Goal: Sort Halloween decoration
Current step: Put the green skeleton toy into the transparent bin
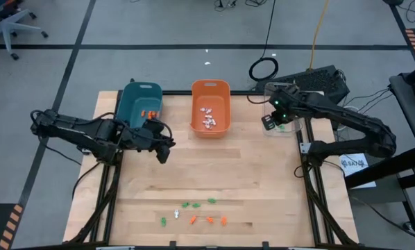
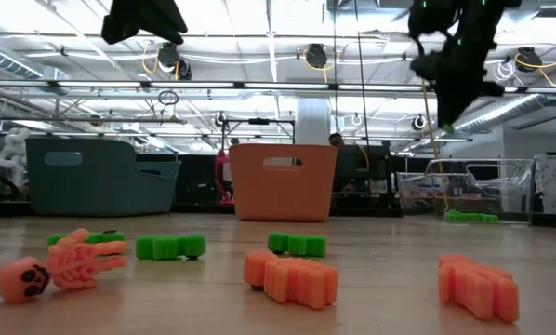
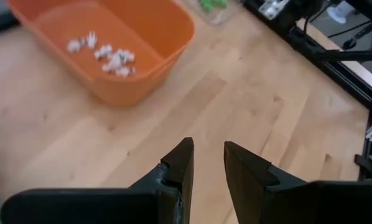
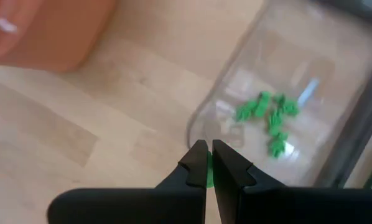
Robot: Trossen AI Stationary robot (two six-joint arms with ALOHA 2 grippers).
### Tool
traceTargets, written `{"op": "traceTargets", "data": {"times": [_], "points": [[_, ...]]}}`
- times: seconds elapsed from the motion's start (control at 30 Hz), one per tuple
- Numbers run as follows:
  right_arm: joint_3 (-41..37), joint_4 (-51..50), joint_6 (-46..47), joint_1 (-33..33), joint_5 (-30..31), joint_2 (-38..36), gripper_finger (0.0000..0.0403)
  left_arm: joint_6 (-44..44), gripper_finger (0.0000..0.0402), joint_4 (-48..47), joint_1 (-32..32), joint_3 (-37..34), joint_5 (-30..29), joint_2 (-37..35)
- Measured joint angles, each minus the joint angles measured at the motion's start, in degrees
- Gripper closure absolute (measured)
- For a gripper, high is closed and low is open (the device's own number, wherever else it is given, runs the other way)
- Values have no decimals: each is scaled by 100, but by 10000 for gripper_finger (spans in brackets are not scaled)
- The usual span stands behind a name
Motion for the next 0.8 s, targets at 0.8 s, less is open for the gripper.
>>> {"op": "traceTargets", "data": {"times": [0.8], "points": [[-1546,1181,412,-954,340,291,346,-638,314,-59,-387,4,481,839]]}}
